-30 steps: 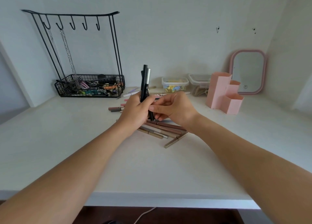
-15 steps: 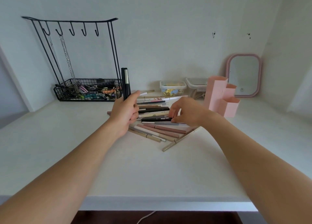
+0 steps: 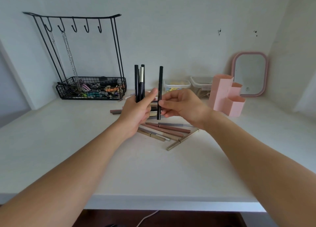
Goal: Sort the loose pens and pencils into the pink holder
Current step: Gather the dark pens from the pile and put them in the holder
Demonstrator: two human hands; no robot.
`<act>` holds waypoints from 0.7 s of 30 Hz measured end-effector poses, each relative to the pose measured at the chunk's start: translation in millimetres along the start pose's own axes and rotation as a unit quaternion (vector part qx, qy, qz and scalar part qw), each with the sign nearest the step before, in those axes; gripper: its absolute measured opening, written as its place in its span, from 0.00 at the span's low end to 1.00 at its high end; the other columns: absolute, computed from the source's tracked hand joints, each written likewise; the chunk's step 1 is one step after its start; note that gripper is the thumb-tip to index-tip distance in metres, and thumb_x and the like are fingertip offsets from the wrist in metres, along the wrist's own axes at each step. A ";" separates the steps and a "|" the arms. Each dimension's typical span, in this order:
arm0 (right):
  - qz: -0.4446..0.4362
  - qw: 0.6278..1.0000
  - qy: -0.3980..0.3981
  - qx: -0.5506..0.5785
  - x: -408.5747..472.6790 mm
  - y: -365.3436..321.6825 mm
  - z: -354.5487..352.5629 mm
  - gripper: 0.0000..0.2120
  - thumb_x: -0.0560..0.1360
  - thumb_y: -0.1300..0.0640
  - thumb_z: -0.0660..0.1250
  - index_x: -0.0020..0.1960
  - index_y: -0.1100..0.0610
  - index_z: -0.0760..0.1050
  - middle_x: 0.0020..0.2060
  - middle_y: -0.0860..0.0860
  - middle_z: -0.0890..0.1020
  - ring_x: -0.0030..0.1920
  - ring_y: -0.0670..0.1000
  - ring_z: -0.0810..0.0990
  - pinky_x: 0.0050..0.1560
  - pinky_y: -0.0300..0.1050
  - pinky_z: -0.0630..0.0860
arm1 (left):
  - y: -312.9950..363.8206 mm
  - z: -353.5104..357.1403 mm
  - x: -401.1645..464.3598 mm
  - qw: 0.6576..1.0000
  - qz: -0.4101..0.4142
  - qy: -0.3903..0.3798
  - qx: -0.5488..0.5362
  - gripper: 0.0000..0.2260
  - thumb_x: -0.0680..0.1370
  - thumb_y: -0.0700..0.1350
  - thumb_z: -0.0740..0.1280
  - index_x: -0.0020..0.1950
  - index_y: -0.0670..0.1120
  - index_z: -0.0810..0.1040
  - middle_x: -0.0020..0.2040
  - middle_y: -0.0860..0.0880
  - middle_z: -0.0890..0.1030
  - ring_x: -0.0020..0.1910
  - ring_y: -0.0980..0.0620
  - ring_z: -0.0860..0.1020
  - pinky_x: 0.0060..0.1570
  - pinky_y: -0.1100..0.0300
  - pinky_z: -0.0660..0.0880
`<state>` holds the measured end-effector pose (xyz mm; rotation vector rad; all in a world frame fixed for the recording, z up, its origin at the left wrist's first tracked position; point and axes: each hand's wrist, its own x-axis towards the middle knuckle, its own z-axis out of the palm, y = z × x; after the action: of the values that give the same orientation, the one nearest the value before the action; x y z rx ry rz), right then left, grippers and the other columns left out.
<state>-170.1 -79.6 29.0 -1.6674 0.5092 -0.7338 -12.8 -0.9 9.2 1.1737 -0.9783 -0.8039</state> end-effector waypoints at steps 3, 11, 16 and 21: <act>-0.028 0.999 -0.001 -0.017 0.9 4.2 10.0 0.05 0.73 0.65 0.73 0.48 0.65 0.82 0.34 0.57 0.83 0.33 0.50 0.82 0.38 0.39 0.81 | -3.7 1.7 0.0 0.999 0.024 -0.017 0.030 0.13 0.71 0.59 0.77 0.38 0.53 0.77 0.25 0.53 0.65 0.23 0.54 0.59 0.26 0.60 0.51; -0.059 0.995 0.044 -0.070 2.9 13.5 15.7 0.07 0.69 0.60 0.79 0.40 0.63 0.84 0.30 0.54 0.84 0.28 0.48 0.81 0.30 0.39 0.80 | -6.8 5.6 -0.4 0.990 0.082 0.028 0.113 0.15 0.77 0.53 0.68 0.30 0.55 0.77 0.24 0.53 0.71 0.22 0.54 0.68 0.21 0.64 0.63; -0.043 0.934 0.011 -0.355 5.6 -1.7 -20.8 0.05 0.71 0.51 0.76 0.44 0.53 0.86 0.37 0.44 0.86 0.35 0.37 0.80 0.41 0.35 0.75 | 2.3 -4.0 4.1 0.998 0.025 0.064 0.013 0.17 0.83 0.53 0.62 0.36 0.48 0.72 0.36 0.44 0.85 0.36 0.45 0.86 0.24 0.59 0.76; 0.062 0.864 -0.092 -0.492 -6.8 -4.7 -39.3 0.03 0.69 0.51 0.76 0.43 0.47 0.85 0.40 0.40 0.86 0.38 0.34 0.80 0.42 0.34 0.72 | -0.3 -10.4 5.7 0.998 -0.029 0.062 -0.012 0.16 0.81 0.55 0.65 0.39 0.49 0.68 0.25 0.49 0.72 0.25 0.50 0.74 0.21 0.62 0.69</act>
<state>-202.9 -101.4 36.9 -2.5826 0.9351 -0.1743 -1.0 -2.4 9.1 1.2221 -0.8338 -0.7778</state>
